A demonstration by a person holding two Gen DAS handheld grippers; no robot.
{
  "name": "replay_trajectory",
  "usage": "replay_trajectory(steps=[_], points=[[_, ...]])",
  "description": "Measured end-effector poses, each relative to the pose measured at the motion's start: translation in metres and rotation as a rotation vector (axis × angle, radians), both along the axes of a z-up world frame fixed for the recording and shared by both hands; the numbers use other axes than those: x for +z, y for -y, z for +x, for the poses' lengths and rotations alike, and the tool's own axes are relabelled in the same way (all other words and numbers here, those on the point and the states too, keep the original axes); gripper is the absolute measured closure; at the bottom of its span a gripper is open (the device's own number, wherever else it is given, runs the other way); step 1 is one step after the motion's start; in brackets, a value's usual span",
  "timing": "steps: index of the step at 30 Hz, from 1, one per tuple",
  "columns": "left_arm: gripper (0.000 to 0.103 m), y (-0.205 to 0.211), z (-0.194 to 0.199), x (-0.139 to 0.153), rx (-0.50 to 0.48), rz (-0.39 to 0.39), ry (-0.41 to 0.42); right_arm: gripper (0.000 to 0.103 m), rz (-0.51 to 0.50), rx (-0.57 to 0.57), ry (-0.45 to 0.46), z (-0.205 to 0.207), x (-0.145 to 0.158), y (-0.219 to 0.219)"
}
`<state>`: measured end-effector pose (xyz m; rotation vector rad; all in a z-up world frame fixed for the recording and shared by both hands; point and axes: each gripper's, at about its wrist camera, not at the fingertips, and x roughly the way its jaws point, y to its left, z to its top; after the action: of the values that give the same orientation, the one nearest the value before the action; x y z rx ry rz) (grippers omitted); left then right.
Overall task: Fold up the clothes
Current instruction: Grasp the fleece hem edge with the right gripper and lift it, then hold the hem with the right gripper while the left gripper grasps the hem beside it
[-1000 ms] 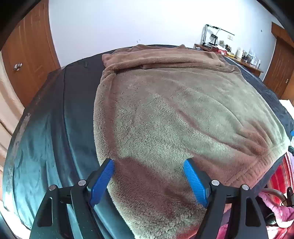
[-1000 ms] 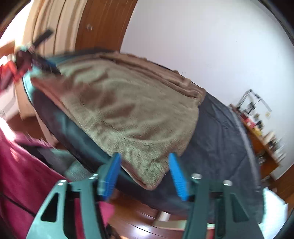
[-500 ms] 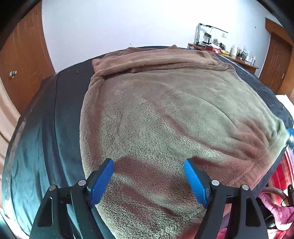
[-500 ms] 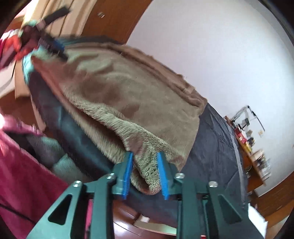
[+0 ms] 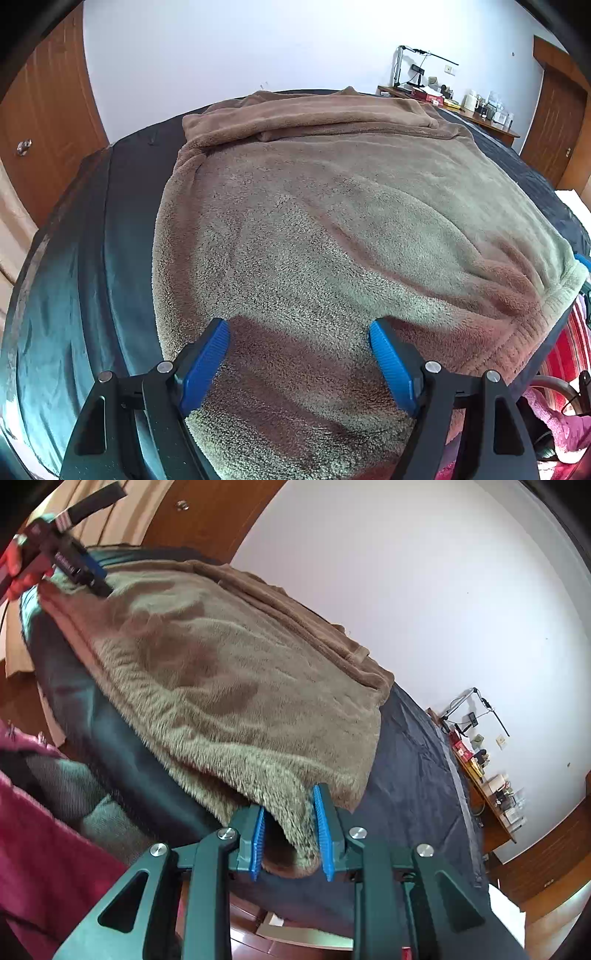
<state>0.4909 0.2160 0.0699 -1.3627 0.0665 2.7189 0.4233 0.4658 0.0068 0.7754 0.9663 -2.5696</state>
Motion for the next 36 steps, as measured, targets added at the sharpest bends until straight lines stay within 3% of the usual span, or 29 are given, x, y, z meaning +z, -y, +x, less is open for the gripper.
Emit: replay_trajectory(steps=[1,8,13,19,23,28,32,36], points=[[0.023,0.0,0.001,0.0,0.0,-0.001,-0.001,0.091,-0.037,-0.014,-0.008,-0.003,0.006,-0.004],[0.023,0.007,0.016,0.005,-0.01,0.029,-0.04,0.093,-0.339,-0.152,0.008,-0.03,0.039,-0.045],[0.023,0.017,0.034,0.014,-0.012,0.013,-0.082,0.093,-0.304,-0.192,0.067,-0.04,0.016,-0.039],[0.023,0.028,0.066,0.028,-0.032,-0.021,-0.131,0.092,-0.338,-0.219,0.081,-0.047,0.014,-0.041],[0.023,0.02,0.082,0.031,-0.103,-0.025,-0.146,0.092,-0.362,-0.236,0.093,-0.055,0.012,-0.043],[0.023,-0.012,0.095,0.021,-0.199,-0.163,-0.168,0.092,-0.371,-0.243,0.094,-0.06,0.012,-0.044],[0.023,-0.028,0.09,0.008,-0.217,-0.255,-0.159,0.092,-0.372,-0.244,0.093,-0.059,0.012,-0.045],[0.022,-0.012,0.079,0.008,-0.148,-0.155,-0.143,0.092,-0.382,-0.253,0.089,-0.058,0.013,-0.047]])
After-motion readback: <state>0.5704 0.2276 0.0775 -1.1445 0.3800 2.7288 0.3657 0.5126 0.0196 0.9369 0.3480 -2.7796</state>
